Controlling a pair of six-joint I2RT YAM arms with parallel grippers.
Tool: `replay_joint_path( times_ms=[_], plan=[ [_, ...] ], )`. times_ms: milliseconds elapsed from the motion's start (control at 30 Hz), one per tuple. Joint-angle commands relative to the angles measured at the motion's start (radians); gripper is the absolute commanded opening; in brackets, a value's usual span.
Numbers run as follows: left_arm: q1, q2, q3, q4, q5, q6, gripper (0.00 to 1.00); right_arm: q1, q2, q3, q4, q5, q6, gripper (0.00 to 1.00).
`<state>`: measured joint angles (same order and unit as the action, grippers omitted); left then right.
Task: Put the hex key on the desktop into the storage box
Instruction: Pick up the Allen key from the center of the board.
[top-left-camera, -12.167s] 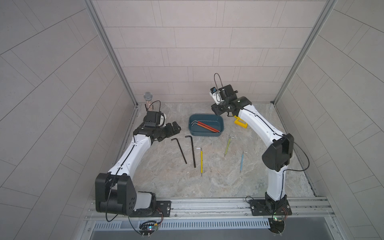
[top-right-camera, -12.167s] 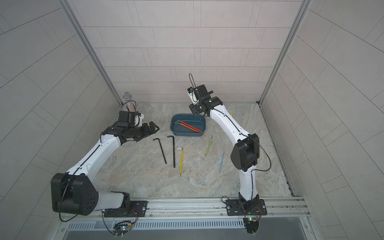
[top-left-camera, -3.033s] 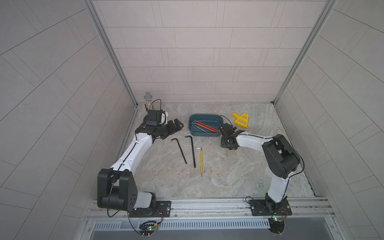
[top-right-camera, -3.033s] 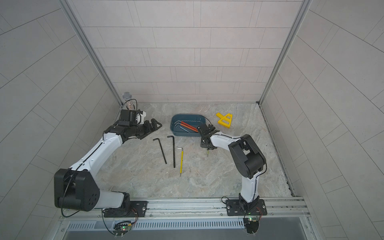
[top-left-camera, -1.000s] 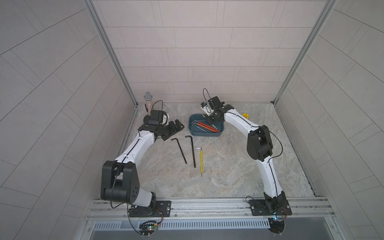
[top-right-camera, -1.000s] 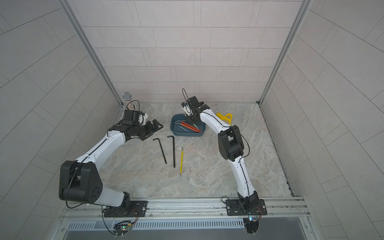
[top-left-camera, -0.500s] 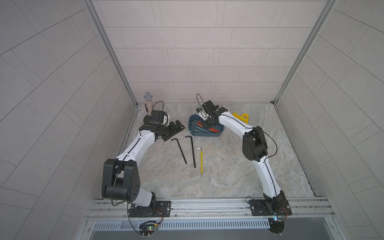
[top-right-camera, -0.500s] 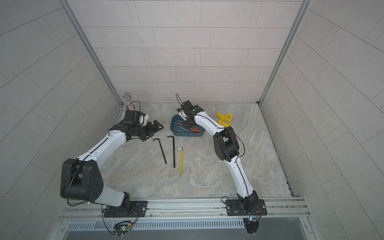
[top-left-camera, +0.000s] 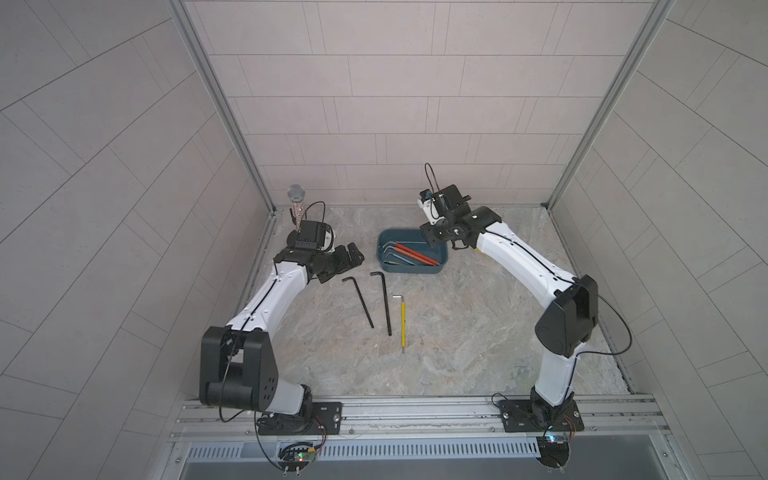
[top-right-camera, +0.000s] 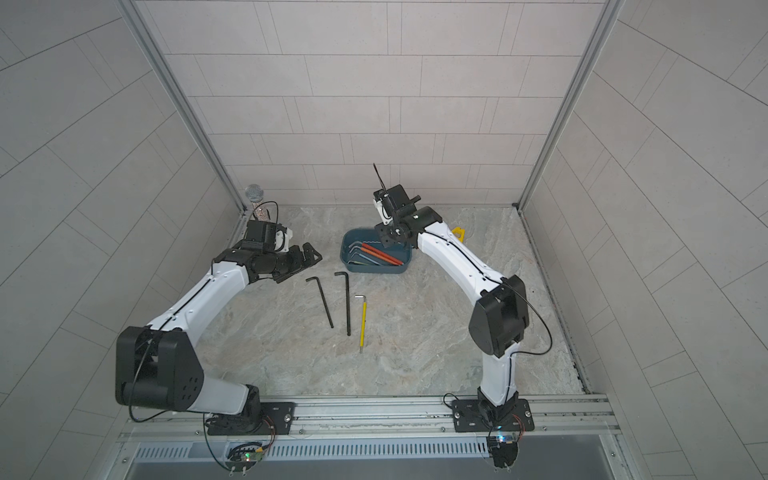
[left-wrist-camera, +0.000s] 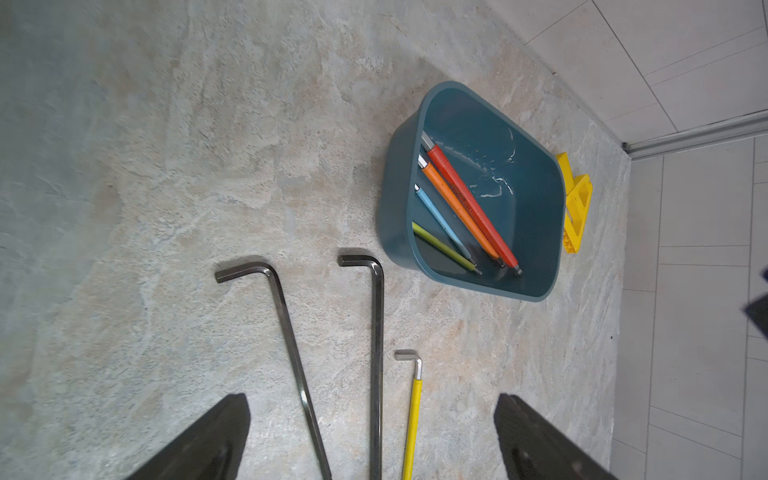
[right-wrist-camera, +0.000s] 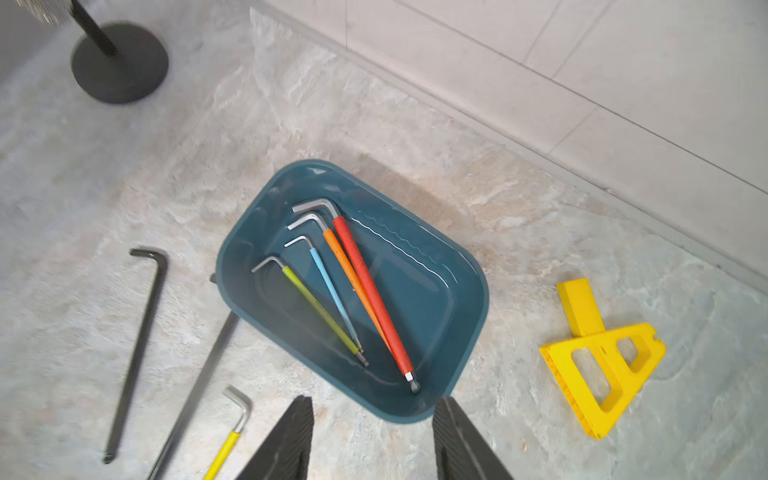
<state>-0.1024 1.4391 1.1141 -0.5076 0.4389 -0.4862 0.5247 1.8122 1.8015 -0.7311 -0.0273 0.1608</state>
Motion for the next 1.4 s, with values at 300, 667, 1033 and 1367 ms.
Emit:
replay_joint_path(
  times_ms=[300, 667, 1033, 1367],
  plan=[
    [0.023, -0.113, 0.008, -0.03, -0.13, 0.056, 1.0, 0.162, -0.238, -0.415, -0.09, 0.123, 0.419, 0.51],
    [0.034, -0.159, -0.021, -0.013, -0.154, 0.022, 1.0, 0.323, -0.04, -0.44, 0.073, 0.042, 0.605, 0.45],
    [0.042, -0.159, -0.029, -0.005, -0.131, 0.008, 1.0, 0.375, 0.201, -0.325, 0.1, 0.017, 0.609, 0.42],
    [0.046, -0.163, -0.04, 0.014, -0.111, -0.004, 1.0, 0.387, 0.234, -0.358, 0.096, 0.08, 0.631, 0.42]
  ],
)
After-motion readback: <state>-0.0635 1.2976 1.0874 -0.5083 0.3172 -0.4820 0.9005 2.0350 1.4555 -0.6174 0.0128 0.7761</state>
